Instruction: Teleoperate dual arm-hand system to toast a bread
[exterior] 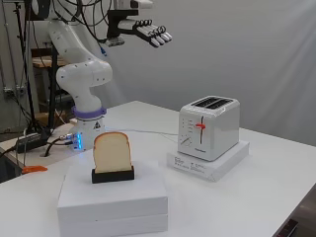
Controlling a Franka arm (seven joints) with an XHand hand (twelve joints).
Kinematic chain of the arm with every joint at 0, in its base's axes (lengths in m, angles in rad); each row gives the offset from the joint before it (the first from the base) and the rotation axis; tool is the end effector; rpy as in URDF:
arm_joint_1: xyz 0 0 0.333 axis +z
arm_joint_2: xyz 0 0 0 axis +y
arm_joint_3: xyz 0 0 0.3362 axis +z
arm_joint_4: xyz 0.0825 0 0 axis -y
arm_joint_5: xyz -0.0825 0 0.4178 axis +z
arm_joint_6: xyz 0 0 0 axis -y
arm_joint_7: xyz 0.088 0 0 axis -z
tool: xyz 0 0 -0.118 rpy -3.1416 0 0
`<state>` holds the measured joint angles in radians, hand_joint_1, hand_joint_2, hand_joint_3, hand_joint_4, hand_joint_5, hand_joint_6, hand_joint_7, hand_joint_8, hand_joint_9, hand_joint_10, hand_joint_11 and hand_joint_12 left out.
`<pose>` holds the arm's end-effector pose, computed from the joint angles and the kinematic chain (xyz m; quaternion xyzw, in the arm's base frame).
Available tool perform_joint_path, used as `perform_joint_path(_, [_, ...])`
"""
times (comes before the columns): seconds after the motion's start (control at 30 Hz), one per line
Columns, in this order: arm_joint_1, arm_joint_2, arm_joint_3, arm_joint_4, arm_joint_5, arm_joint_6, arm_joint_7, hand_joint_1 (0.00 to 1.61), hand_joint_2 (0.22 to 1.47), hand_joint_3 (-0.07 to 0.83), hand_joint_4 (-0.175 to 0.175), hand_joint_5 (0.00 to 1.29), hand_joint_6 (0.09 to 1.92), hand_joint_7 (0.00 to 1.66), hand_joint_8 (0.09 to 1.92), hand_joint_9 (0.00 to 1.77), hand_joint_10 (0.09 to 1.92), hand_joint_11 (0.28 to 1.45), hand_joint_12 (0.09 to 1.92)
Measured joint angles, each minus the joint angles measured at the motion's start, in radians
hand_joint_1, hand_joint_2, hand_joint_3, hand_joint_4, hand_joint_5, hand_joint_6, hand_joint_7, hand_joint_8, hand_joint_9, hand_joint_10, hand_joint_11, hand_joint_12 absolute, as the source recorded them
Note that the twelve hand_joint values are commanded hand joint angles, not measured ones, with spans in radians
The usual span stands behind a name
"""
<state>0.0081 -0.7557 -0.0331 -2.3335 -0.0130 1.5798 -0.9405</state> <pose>0.3360 -0.0129 0.5958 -0.8950 -0.4460 -0.0030 0.0039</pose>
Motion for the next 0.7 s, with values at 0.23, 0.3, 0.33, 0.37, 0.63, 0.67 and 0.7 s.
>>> perform_joint_path(0.23, [-0.017,0.115,-0.206,0.081,-0.092,0.001,-0.081,0.04,1.22,0.008,-0.108,0.21,0.09,0.27,0.09,0.37,0.09,0.38,0.09])
perform_joint_path(0.3, [-0.019,0.157,-0.266,0.101,-0.1,-0.001,-0.104,0.05,1.23,0.007,-0.115,0.22,0.09,0.29,0.09,0.38,0.09,0.38,0.09])
perform_joint_path(0.33, [-0.02,0.175,-0.298,0.108,-0.099,0.0,-0.118,0.05,1.23,0.006,-0.117,0.22,0.09,0.29,0.09,0.39,0.09,0.38,0.09])
perform_joint_path(0.37, [-0.02,0.195,-0.328,0.119,-0.1,-0.002,-0.128,0.06,1.24,0.006,-0.119,0.22,0.09,0.29,0.09,0.39,0.09,0.38,0.09])
perform_joint_path(0.63, [-0.025,0.464,-0.47,0.243,-0.099,-0.036,-0.237,0.07,1.25,0.003,-0.124,0.25,0.09,0.34,0.09,0.45,0.09,0.4,0.09])
perform_joint_path(0.67, [-0.029,0.491,-0.485,0.259,-0.093,-0.036,-0.251,0.08,1.25,0.003,-0.127,0.25,0.09,0.36,0.09,0.47,0.09,0.41,0.09])
perform_joint_path(0.7, [-0.034,0.514,-0.502,0.271,-0.085,-0.035,-0.258,0.09,1.25,0.002,-0.13,0.25,0.09,0.37,0.09,0.49,0.09,0.41,0.09])
